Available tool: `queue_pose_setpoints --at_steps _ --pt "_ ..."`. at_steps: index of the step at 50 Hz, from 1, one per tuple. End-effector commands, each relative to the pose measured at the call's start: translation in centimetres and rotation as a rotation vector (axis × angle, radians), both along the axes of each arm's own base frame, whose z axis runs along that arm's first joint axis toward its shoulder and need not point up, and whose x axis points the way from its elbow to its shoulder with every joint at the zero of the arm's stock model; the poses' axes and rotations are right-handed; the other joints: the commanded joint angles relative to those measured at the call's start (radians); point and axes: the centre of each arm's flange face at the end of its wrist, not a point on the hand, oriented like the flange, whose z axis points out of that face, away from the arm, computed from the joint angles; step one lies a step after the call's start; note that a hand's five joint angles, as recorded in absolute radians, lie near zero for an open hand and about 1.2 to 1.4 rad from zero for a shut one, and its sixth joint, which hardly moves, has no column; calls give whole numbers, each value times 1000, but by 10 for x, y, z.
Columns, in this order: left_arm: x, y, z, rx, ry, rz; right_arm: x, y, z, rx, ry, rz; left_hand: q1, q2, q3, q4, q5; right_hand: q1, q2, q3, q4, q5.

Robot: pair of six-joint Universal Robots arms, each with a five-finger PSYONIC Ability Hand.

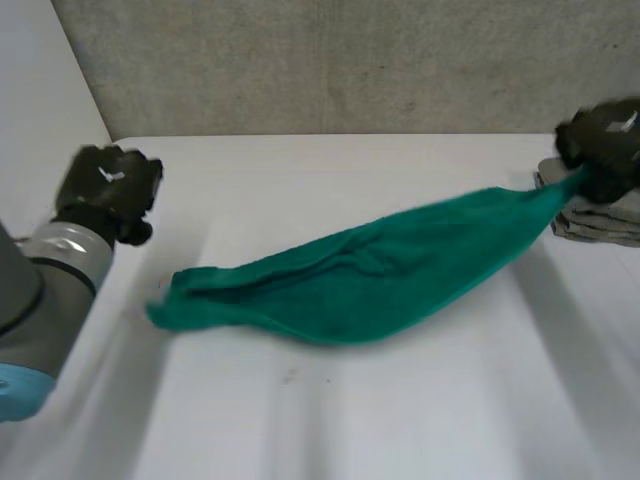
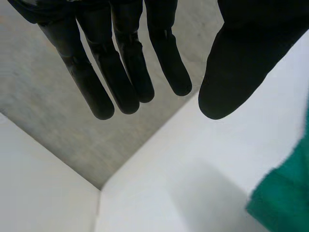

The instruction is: Fold the laundry.

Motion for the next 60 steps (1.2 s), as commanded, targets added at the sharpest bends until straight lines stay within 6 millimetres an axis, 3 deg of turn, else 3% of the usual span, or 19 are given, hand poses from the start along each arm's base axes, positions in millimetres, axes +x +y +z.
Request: queue_pose_setpoints --at_steps 1,3,5,10,13,20,25,31,35,43,60 --pt "1 9 30 -45 48 -43 -3 18 45 -15 8 -36 141 139 144 143 144 409 236 214 208 235" --pt "1 8 28 -36 56 -46 -2 16 39 17 9 -33 138 136 141 140 141 409 236 214 208 235" --pt "1 7 24 -19 58 -46 3 11 19 87 11 -17 120 119 123 122 124 409 236 214 208 235" --pt "-7 0 -29 148 17 -61 22 8 -25 228 26 32 -322 -324 -319 -320 -319 409 236 214 208 235" --pt "-8 6 -44 199 3 -66 28 10 -41 275 47 21 -387 -389 -385 -386 -384 409 236 214 208 235" --pt "-10 47 -50 234 -5 -146 22 2 -51 238 54 -38 -426 -428 -423 -424 -423 409 236 214 208 235" --pt "-9 76 -68 301 -24 -226 13 1 -63 268 49 -58 -472 -474 -470 -471 -469 409 236 214 208 235" --pt "-13 91 -88 370 -27 -316 10 3 -77 281 48 -63 -532 -534 -529 -530 -528 409 236 214 208 235" --pt "-14 94 -107 424 -41 -343 8 2 -82 278 47 -72 -441 -442 -438 -439 -437 409 236 214 208 235" --pt "-15 93 -114 426 -95 -363 6 3 -86 288 46 -77 -259 -260 -256 -257 -255 409 236 214 208 235" --pt "-17 76 -133 437 -106 -339 5 5 -92 287 47 -78 -253 -254 -250 -251 -249 409 236 214 208 235"
